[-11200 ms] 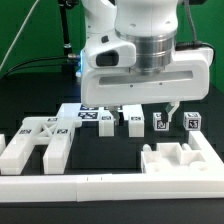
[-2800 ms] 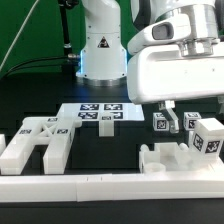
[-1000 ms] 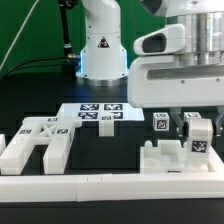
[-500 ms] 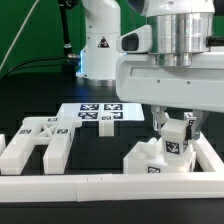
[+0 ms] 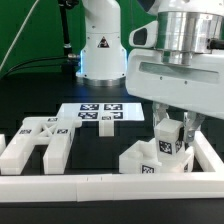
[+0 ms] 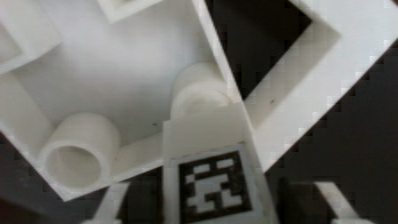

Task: Assemble chair

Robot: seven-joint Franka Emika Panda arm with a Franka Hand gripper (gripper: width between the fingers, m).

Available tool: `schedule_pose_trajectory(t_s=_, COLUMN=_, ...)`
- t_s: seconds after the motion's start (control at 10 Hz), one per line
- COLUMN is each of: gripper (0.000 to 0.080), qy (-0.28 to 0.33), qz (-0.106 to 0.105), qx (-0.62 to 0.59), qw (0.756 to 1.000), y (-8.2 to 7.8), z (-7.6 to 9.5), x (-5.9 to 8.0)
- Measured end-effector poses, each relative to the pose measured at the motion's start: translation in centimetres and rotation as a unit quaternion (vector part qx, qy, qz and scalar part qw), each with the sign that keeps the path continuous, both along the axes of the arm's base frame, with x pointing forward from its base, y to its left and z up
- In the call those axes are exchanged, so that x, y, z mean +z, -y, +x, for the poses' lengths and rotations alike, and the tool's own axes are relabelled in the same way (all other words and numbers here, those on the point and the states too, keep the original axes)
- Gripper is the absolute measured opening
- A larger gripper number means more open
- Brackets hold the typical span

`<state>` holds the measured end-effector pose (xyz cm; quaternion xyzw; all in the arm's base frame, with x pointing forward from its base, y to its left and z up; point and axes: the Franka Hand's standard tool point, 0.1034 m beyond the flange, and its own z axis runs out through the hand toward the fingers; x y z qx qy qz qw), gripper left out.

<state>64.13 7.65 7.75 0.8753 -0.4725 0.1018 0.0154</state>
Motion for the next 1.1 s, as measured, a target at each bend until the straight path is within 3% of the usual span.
schedule_pose_trajectory(t_s=0.1, gripper=0.0355, qy=-0.001, qz=-0.001, qx=0.004, qw=1.0, y=0.0, z=0.0, x=0.0)
schedule_pose_trajectory(t_s=0.2, gripper=0.0492, qy=-0.001, qz=0.0, qx=0.005, qw=1.0, y=-0.1, z=0.0, x=-0.1)
schedule_pose_trajectory(t_s=0.3, gripper=0.0492, qy=0.0, qz=-0.001, qx=0.009, qw=1.0, y=-0.1, z=0.0, x=0.0)
schedule_pose_trajectory(t_s=0.4, gripper=0.062, qy=0.013, qz=0.001, qx=0.042, qw=0.999, y=0.2, z=0.6, x=0.7)
schedule_pose_trajectory(t_s=0.5, gripper=0.064, qy=0.026, qz=0.012, qx=0.042, qw=0.999, y=0.7, z=1.2, x=1.5)
schedule_pose_trajectory(t_s=0.8, gripper=0.0648, qy=0.015, qz=-0.01, qx=0.176, qw=0.984, y=3.5, z=2.5, x=2.6)
schedule_pose_trajectory(t_s=1.1, gripper=0.0649, qy=0.01, qz=-0.01, qx=0.185, qw=0.983, y=2.4, z=2.1, x=1.7)
